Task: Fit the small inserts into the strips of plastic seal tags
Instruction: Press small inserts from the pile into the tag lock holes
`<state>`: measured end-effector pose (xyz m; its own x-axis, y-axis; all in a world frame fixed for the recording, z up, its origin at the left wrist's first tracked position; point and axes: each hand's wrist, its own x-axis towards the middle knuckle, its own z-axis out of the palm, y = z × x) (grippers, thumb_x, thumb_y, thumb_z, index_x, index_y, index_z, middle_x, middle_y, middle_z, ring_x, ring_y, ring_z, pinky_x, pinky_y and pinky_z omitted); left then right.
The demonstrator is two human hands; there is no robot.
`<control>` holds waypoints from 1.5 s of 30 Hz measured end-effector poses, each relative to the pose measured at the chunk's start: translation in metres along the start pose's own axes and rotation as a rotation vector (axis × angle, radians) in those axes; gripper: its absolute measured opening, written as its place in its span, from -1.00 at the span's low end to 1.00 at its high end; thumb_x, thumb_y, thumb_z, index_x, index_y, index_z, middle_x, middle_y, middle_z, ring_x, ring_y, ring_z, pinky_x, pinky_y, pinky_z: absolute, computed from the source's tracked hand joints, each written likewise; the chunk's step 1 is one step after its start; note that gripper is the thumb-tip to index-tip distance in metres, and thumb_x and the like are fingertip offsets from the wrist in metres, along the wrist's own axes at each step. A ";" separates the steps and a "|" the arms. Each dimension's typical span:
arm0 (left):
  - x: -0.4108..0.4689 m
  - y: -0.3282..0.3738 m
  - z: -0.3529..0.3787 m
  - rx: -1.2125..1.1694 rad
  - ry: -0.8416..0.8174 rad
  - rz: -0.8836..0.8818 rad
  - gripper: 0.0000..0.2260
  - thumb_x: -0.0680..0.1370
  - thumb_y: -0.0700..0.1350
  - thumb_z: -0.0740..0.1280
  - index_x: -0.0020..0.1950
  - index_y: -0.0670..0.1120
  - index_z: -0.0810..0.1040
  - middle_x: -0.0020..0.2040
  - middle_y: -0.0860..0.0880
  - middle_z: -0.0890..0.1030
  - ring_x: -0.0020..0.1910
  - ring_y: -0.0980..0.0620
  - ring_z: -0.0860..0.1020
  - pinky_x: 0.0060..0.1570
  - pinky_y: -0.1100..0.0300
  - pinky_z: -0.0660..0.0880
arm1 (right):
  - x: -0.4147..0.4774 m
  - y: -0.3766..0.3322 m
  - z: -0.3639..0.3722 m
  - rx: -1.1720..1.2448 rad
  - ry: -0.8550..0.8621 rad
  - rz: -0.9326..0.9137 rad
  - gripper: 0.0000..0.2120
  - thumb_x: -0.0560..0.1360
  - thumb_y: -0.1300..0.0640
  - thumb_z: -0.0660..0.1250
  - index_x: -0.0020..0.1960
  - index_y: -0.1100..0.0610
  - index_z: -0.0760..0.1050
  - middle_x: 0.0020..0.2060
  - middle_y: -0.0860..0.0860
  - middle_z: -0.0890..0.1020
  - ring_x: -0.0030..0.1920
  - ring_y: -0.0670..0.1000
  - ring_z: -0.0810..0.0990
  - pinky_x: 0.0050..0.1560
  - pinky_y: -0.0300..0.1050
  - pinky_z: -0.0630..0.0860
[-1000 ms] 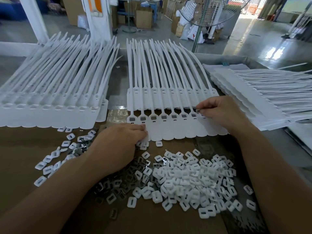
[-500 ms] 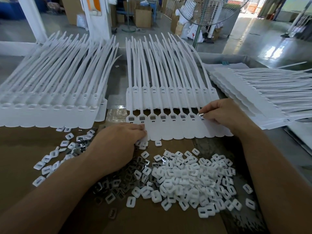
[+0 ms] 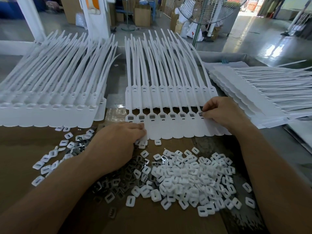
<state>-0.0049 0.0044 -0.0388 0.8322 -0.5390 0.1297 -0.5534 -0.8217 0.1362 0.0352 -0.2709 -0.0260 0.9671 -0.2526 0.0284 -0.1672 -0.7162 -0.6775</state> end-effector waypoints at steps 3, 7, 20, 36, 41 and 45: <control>0.001 -0.001 0.000 0.006 0.007 0.007 -0.48 0.47 -0.28 0.12 0.38 0.11 0.30 0.40 0.21 0.28 0.36 0.21 0.26 0.34 0.26 0.19 | 0.000 -0.001 0.001 -0.009 -0.005 -0.004 -0.78 0.41 0.29 0.37 -0.31 0.01 0.53 -0.28 -0.12 0.57 -0.14 -0.07 0.53 -0.23 -0.25 0.39; 0.001 -0.002 0.000 0.000 0.008 0.014 -0.48 0.47 -0.28 0.13 0.39 0.11 0.30 0.40 0.22 0.27 0.36 0.22 0.26 0.32 0.29 0.19 | -0.001 -0.002 -0.002 -0.019 -0.033 -0.019 -0.74 0.40 0.33 0.34 -0.33 0.00 0.57 -0.23 -0.10 0.62 -0.09 -0.09 0.54 -0.21 -0.28 0.40; 0.001 -0.002 0.000 0.020 0.000 0.016 -0.48 0.48 -0.26 0.13 0.40 0.12 0.28 0.40 0.23 0.25 0.36 0.22 0.25 0.32 0.30 0.16 | -0.036 -0.046 -0.005 0.055 -0.271 -0.335 -0.83 0.39 0.19 0.44 -0.22 -0.08 0.57 -0.32 -0.17 0.65 -0.29 -0.25 0.57 -0.31 -0.50 0.43; -0.001 0.000 0.000 0.039 -0.003 0.004 -0.51 0.48 -0.23 0.13 0.38 0.11 0.31 0.41 0.20 0.27 0.36 0.18 0.28 0.32 0.24 0.21 | -0.082 -0.078 0.040 -0.238 -0.726 -0.617 -0.86 0.40 0.13 0.43 -0.04 0.03 0.63 -0.28 -0.19 0.53 -0.29 -0.33 0.46 -0.21 -0.54 0.35; -0.003 0.000 -0.001 0.028 -0.011 0.001 -0.49 0.47 -0.24 0.13 0.38 0.12 0.31 0.41 0.22 0.26 0.36 0.19 0.26 0.31 0.27 0.20 | -0.084 -0.081 0.042 -0.262 -0.746 -0.617 -0.90 0.42 0.16 0.41 -0.07 0.05 0.62 -0.26 -0.19 0.53 -0.28 -0.28 0.46 -0.19 -0.53 0.35; -0.001 0.002 -0.001 0.031 -0.009 0.001 -0.50 0.49 -0.23 0.12 0.39 0.13 0.30 0.41 0.22 0.25 0.37 0.20 0.25 0.32 0.27 0.19 | -0.085 -0.082 0.041 -0.301 -0.764 -0.607 -0.93 0.45 0.16 0.37 -0.07 0.07 0.59 -0.28 -0.21 0.47 -0.28 -0.27 0.42 -0.18 -0.51 0.33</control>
<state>-0.0069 0.0031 -0.0376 0.8318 -0.5417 0.1213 -0.5535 -0.8262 0.1056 -0.0253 -0.1644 -0.0033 0.7505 0.6148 -0.2422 0.4528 -0.7454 -0.4893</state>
